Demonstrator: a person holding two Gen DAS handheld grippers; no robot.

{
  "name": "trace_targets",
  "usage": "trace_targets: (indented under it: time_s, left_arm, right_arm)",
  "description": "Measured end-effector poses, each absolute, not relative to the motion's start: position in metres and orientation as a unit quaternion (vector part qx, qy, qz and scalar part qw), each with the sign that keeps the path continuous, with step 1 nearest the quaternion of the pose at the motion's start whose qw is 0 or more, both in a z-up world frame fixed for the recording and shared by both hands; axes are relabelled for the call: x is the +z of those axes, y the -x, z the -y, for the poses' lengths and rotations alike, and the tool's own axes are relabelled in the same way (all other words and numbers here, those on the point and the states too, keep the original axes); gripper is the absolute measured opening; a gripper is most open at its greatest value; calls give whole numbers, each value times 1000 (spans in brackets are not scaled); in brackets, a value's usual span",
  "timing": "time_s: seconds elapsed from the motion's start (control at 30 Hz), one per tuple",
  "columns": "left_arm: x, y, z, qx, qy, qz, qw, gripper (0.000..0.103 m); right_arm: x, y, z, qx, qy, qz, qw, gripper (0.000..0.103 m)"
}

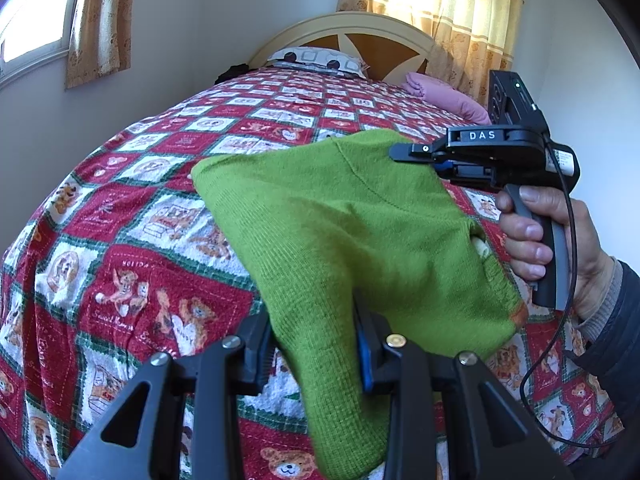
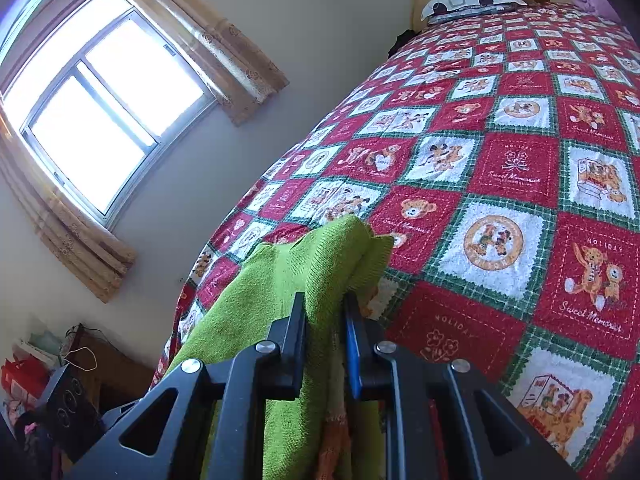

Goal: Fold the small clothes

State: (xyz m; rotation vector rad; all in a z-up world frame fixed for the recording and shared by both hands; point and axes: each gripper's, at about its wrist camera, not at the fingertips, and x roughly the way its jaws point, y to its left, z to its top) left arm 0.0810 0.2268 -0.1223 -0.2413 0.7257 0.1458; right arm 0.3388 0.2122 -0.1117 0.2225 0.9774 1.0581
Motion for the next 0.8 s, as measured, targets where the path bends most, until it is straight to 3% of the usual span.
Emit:
trace_targets:
  time_s: [0.3, 0.37, 0.5, 0.57, 0.63, 0.8]
  left_arm:
    - [-138, -85, -230, 71, 129, -366, 919, 41]
    - [-139, -85, -229, 81, 121, -368, 918, 55]
    - [-126, -81, -224, 106, 94, -350, 926, 61]
    - [-112, -76, -226, 127, 83, -319, 936, 77]
    - [-105, -76, -231, 140, 77, -304, 939, 85]
    - [-123, -96, -255, 183, 72, -323, 926, 86]
  right_arm:
    - [-135, -355, -211, 456, -110, -472, 747, 17]
    - [-143, -358, -210, 450, -114, -480, 745, 17]
    - [-150, -358, -209, 439, -102, -483, 751, 20]
    - [-144, -354, -207, 432, -96, -470, 763, 22]
    - [-126, -342, -200, 429, -91, -438, 785, 22]
    - [-83, -291, -189, 501, -81, -384, 771, 38]
